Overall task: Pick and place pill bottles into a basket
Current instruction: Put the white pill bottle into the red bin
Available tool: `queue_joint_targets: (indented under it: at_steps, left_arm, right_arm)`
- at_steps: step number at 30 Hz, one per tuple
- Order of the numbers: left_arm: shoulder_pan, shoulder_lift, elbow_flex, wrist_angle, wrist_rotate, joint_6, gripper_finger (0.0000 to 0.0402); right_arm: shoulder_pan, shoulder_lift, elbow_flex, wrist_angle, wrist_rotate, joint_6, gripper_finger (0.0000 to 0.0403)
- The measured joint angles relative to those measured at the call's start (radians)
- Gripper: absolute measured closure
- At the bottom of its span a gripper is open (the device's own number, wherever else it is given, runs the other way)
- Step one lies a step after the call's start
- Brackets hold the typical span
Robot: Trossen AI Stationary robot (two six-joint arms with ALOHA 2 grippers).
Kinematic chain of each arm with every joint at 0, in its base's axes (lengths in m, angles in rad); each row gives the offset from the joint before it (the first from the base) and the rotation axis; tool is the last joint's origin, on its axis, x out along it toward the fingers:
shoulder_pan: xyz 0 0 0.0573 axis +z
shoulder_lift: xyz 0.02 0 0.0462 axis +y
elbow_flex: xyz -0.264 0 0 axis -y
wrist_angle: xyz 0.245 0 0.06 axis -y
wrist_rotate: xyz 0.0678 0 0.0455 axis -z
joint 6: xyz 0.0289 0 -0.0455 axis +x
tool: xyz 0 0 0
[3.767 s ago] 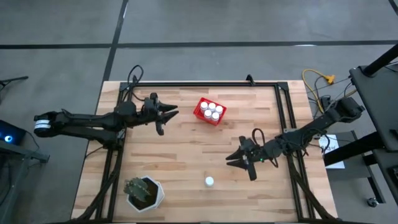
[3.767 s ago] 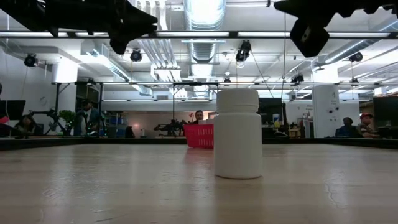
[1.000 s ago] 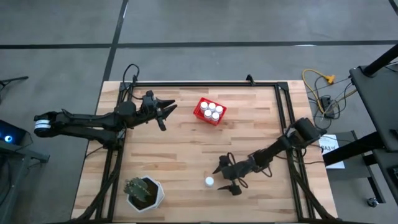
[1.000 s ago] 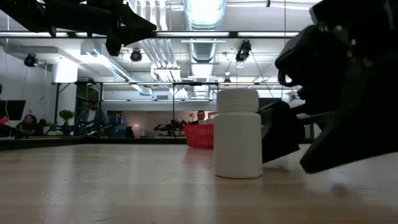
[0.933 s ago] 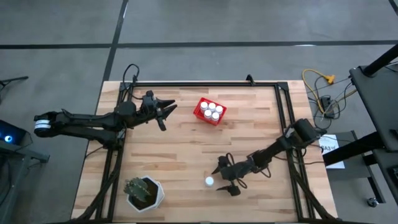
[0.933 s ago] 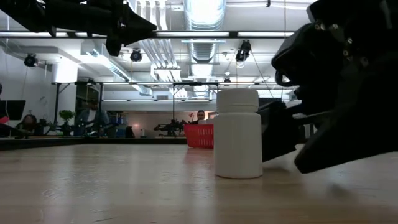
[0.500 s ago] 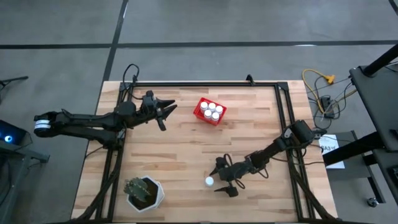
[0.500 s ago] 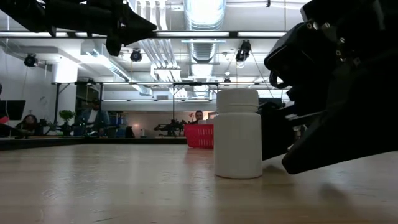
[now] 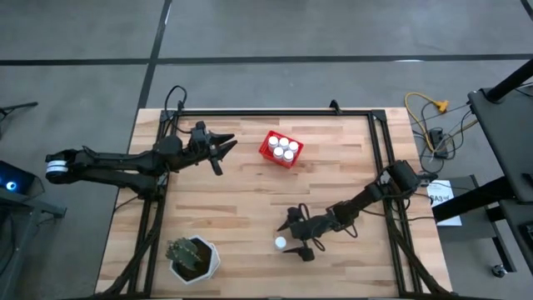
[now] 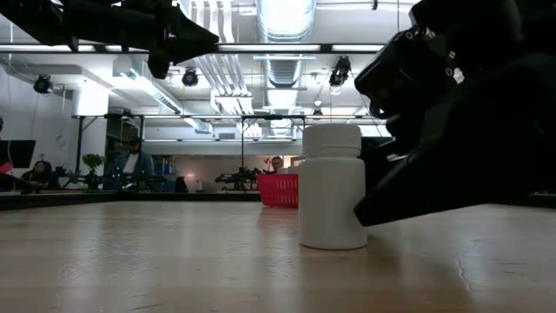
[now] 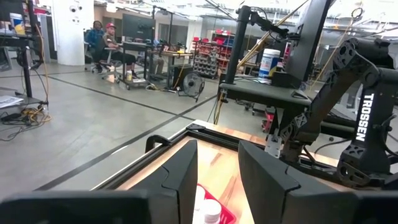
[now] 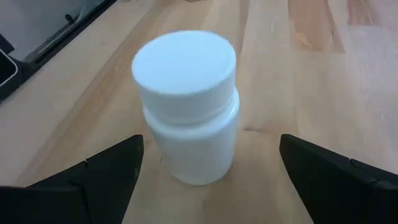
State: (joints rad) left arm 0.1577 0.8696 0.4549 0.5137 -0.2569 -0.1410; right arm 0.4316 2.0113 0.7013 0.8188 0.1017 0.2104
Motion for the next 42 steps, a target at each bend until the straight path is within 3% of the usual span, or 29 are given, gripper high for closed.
queue_joint_targets:
  at_steps: [37,42]
  left_arm:
    - [0.0,0.0,-0.004,0.0,-0.002,0.0,0.0302]
    - [0.0,0.0,-0.004,0.0,-0.002,0.0,0.0302]
  right_arm:
    - [0.0,0.045,0.019,0.027,0.003,0.021,0.0037]
    - [-0.001,0.051,0.03,0.023,-0.002,0.019,0.0056]
